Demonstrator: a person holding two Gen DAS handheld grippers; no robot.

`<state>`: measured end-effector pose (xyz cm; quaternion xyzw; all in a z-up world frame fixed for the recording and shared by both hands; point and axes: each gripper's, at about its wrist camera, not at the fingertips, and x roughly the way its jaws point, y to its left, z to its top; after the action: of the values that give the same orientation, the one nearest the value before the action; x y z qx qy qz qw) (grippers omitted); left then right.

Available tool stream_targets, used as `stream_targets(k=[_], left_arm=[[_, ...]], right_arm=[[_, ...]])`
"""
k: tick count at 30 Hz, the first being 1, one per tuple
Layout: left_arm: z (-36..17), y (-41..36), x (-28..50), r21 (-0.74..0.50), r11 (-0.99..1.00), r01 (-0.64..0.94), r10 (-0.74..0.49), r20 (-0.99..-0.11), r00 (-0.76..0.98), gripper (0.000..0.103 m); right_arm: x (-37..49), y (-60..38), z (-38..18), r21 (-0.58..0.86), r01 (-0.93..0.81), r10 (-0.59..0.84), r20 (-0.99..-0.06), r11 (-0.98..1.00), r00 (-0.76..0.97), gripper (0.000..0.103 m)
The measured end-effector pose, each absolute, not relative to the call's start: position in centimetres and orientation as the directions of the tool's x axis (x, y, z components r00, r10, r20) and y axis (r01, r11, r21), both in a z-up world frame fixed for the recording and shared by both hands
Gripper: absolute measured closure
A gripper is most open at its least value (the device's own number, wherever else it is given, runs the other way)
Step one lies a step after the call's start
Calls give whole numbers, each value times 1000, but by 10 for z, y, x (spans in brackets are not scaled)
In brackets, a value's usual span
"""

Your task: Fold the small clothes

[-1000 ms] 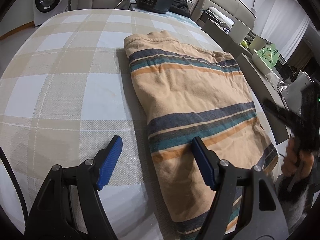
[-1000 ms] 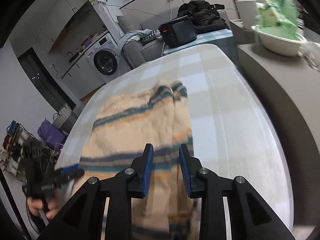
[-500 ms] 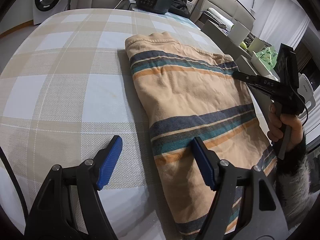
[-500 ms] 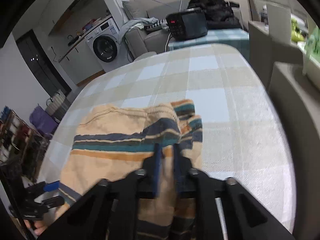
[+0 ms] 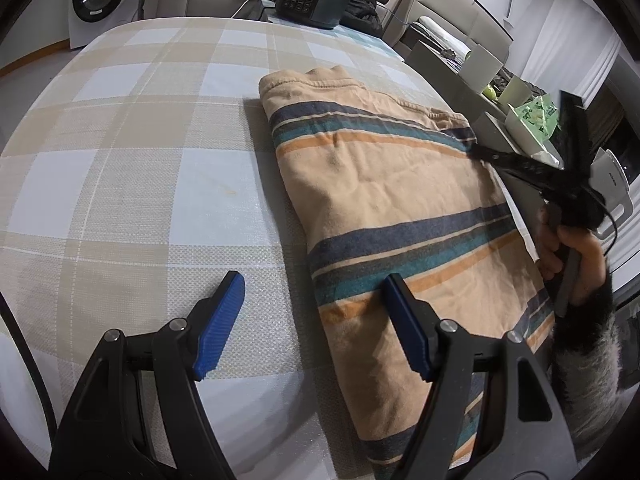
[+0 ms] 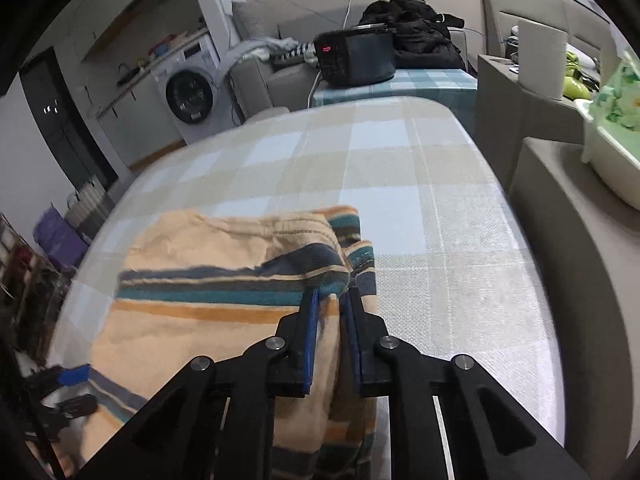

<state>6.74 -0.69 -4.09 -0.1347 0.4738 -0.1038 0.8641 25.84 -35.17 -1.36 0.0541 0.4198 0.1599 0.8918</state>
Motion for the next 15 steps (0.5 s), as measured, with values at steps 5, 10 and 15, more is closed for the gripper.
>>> stream_targets(k=[5, 10, 15], left_arm=[[-41, -8, 67, -329, 943, 50, -304, -791, 530, 34], [-41, -8, 67, -329, 943, 50, -304, -792, 530, 34], [-41, -6, 68, -336, 941, 47, -308, -790, 531, 34]], right_arm=[[260, -362, 2, 283, -241, 372, -692, 928, 619, 73], [282, -345, -12, 286, -252, 381, -718, 925, 582, 72], [281, -338, -5, 256, -275, 375, -686, 927, 624, 96]])
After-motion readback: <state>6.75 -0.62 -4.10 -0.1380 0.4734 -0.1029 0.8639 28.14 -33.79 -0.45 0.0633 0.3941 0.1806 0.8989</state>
